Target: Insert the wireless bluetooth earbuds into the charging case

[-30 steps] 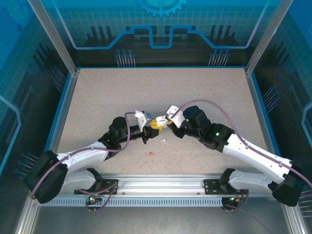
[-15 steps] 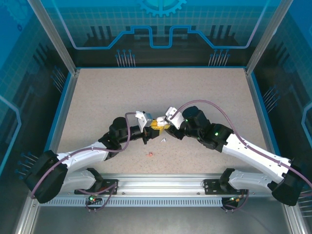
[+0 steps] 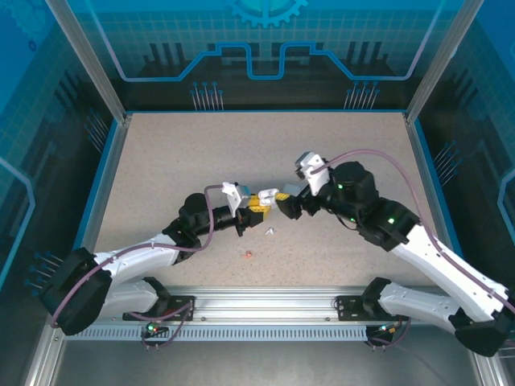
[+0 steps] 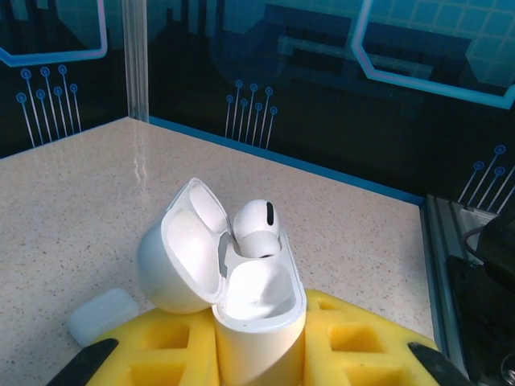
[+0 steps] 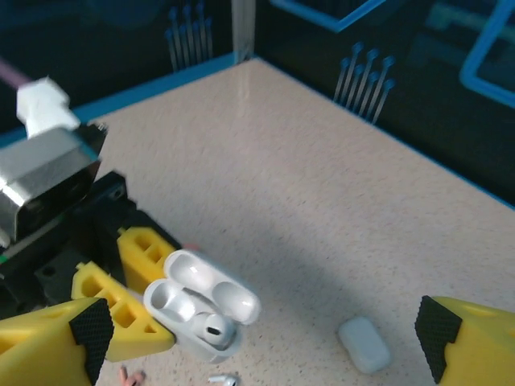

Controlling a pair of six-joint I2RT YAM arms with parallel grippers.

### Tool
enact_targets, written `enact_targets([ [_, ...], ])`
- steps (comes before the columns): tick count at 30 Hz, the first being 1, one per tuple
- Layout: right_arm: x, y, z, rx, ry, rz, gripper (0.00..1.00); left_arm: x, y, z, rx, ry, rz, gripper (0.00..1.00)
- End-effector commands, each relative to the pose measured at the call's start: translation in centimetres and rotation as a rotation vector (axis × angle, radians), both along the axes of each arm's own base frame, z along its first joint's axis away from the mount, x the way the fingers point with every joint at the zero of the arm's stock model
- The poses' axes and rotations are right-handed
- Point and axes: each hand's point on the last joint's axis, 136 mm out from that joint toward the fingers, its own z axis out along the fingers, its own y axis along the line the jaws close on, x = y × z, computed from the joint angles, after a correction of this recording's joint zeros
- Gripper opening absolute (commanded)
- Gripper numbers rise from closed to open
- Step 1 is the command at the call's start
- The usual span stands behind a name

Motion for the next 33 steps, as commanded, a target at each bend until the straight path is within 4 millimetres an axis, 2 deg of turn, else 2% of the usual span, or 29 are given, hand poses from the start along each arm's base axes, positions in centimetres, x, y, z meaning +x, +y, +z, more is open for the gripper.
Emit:
enact_targets([
  [1, 0.2, -2.8, 0.3, 0.078, 0.077, -0.134, 1.00, -0.1, 0.4, 2.4, -0.046, -0.096, 0.027, 0.00],
  [4, 0.8, -4.8, -1.5, 0.118, 0.176, -0.264, 1.00, -0.3, 1.1, 2.9, -0.049, -0.121, 0.056, 0.00],
  [7, 1.0, -6.2, -4.7, 0.167, 0.325, -0.383, 1.00, -0.5, 2.0, 3.6, -0.054, -0.151, 0.094, 0.00],
  [9, 0.7, -6.0, -6.7, 0.191, 0.413, -0.398, 1.00, -0.8, 2.6, 4.2, -0.054, -0.174, 0.110, 0.00],
  [14, 0.4, -6.1, -10.8, 0.154, 0.569, -0.472, 0.91, -2.0, 3.9, 5.7, -0.039, -0.222, 0.129, 0.00],
  [16, 0.3, -5.5, -12.6, 0.139, 0.646, -0.486, 0.87, -2.5, 4.4, 6.3, -0.047, -0.240, 0.138, 0.00],
  [20, 0.1, -3.0, -16.5, 0.112, 0.804, -0.470, 0.76, -3.3, 5.2, 7.4, -0.075, -0.265, 0.142, 0.00],
  [24, -0.1, -0.8, -19.8, -0.016, 0.864, -0.445, 0.65, -3.8, 5.5, 7.8, -0.086, -0.274, 0.140, 0.00],
  [33, 0.3, 3.1, -24.5, -0.153, 0.918, -0.333, 0.53, -4.2, 5.8, 7.8, -0.095, -0.279, 0.141, 0.00],
])
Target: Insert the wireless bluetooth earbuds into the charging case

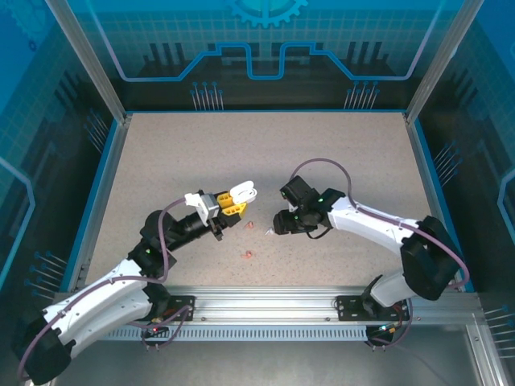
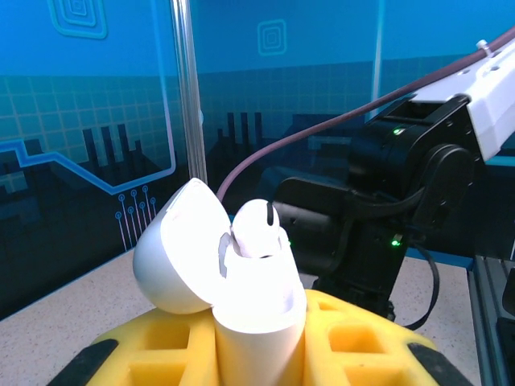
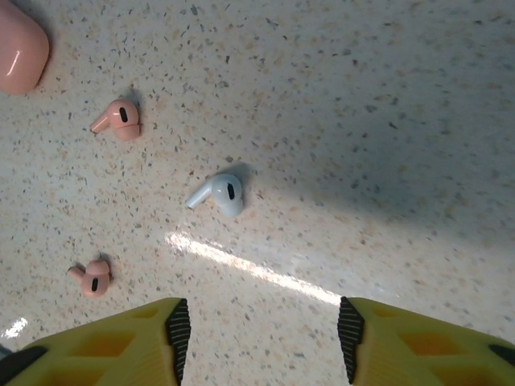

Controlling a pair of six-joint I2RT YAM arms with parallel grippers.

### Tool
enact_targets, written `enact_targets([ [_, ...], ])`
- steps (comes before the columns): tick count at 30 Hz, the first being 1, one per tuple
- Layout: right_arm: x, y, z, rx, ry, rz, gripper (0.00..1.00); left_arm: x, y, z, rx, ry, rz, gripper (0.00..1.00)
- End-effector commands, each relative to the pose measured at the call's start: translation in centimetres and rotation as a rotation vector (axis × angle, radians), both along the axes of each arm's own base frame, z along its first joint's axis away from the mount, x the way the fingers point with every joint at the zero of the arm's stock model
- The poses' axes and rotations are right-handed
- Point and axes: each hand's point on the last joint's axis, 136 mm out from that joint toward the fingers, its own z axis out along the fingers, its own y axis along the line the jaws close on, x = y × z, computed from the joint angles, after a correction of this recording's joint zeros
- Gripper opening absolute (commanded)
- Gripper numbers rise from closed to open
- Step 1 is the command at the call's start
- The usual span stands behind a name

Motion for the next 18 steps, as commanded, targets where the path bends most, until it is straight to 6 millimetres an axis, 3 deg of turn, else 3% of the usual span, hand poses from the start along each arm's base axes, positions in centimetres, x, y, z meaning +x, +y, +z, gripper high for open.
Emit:
enact_targets([
  [1, 0.7, 2.5, -0.1, 0.046, -0.010, 0.066, 0.52, -0.2, 0.2, -0.1, -0.001, -0.016, 0.008, 0.00],
  [7, 1.7, 4.5, -2.1, 0.053, 0.012, 0.124, 0.48, -0.4, 0.3, 0.1, -0.007, -0.016, 0.008, 0.00],
  [18, 2.1, 4.8, -4.8, 0.001, 0.058, 0.147, 0.41, -0.4, 0.5, 0.0, -0.007, -0.013, 0.017, 0.00],
])
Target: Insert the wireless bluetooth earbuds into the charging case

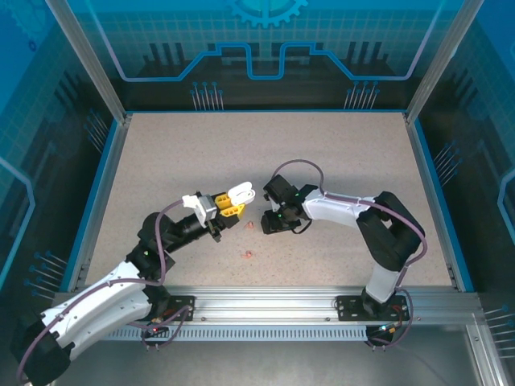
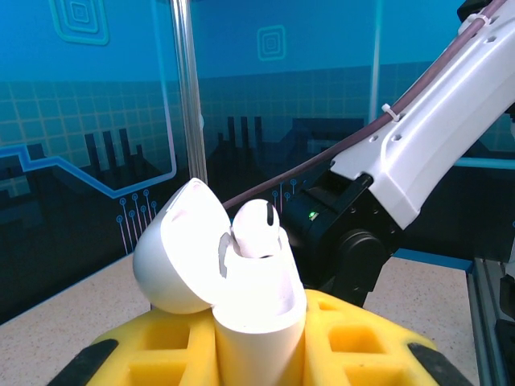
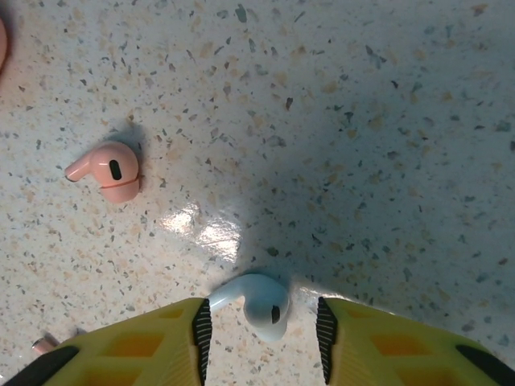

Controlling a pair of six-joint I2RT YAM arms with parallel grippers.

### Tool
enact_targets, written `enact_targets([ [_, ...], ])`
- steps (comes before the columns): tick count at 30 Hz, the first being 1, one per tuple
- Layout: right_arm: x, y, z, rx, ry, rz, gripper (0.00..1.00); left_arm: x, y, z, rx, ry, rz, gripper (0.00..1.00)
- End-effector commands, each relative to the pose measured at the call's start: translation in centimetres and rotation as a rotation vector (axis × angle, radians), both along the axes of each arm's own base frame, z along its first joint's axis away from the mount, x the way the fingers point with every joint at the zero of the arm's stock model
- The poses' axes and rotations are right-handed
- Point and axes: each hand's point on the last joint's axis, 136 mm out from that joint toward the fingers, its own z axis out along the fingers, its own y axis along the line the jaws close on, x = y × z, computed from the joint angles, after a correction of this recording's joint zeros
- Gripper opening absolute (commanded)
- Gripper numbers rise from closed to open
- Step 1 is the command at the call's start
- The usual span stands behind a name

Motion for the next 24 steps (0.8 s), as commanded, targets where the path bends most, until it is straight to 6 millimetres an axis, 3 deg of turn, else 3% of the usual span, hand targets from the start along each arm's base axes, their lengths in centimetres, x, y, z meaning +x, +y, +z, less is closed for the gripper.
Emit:
enact_targets([
  [1, -0.1, 1.0, -0.1, 0.009, 0.001, 0.035, 0.40, -0.1, 0.2, -0.2, 0.001, -0.004, 0.014, 0.00],
  [18, -0.3, 1.4, -2.0, 0.001, 0.043, 0.059, 0.25, 0.1, 0.2, -0.2, 0.012, -0.002, 0.022, 0.00],
  [24, -0.6, 1.1, -1.6, -0.003, 0.041, 0.069, 0.20, 0.2, 0.2, -0.3, 0.017, 0.004, 0.024, 0.00],
])
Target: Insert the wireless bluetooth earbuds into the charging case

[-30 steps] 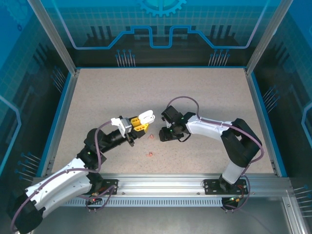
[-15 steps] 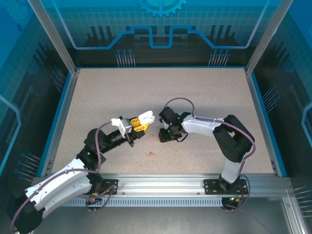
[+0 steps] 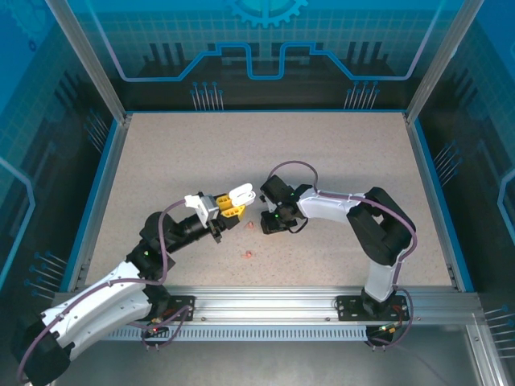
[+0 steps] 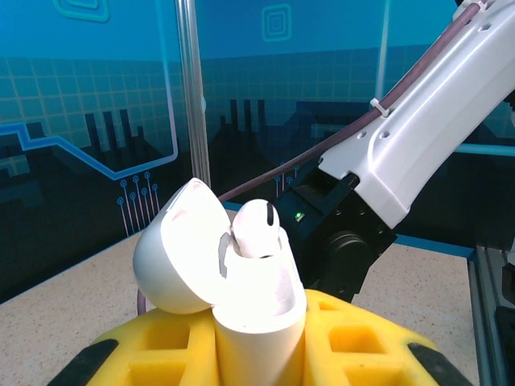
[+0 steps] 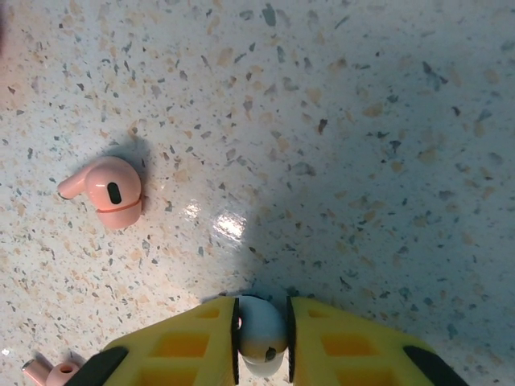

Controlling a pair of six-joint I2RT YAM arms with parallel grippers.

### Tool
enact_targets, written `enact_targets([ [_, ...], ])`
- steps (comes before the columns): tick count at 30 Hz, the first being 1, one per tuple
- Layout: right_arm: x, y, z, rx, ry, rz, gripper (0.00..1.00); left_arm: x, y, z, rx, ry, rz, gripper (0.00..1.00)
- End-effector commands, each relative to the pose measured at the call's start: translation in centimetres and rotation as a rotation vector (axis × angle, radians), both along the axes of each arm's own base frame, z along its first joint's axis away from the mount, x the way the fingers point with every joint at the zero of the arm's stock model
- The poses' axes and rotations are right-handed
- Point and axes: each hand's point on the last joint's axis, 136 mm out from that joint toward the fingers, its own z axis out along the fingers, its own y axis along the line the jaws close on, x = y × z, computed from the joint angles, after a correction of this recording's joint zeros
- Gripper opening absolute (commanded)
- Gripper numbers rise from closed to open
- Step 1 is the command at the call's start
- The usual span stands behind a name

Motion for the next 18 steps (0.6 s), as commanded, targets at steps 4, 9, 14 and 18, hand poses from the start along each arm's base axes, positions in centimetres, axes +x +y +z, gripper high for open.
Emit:
enact_targets([
  [4, -0.6, -0.4, 1.2, -0.009, -0.029, 0.034, 0.18, 0.0, 0.1, 0.6, -0.004, -0.023, 0.016, 0.00],
  [9, 0.1, -1.8, 4.5, -0.034, -0.149, 0.048, 0.18, 0.3, -0.2, 0.0, -0.001, 0.010, 0.009, 0.00],
  [14, 0.9, -3.7, 8.9, -0.058, -0.329, 0.086, 0.17, 1.0, -0.9, -1.0, 0.013, 0.072, -0.002, 0.00],
  [18, 1.3, -5.3, 13.6, -0.060, -0.520, 0.127, 0.18, 1.5, -1.4, -1.3, 0.012, 0.113, -0.009, 0.00],
])
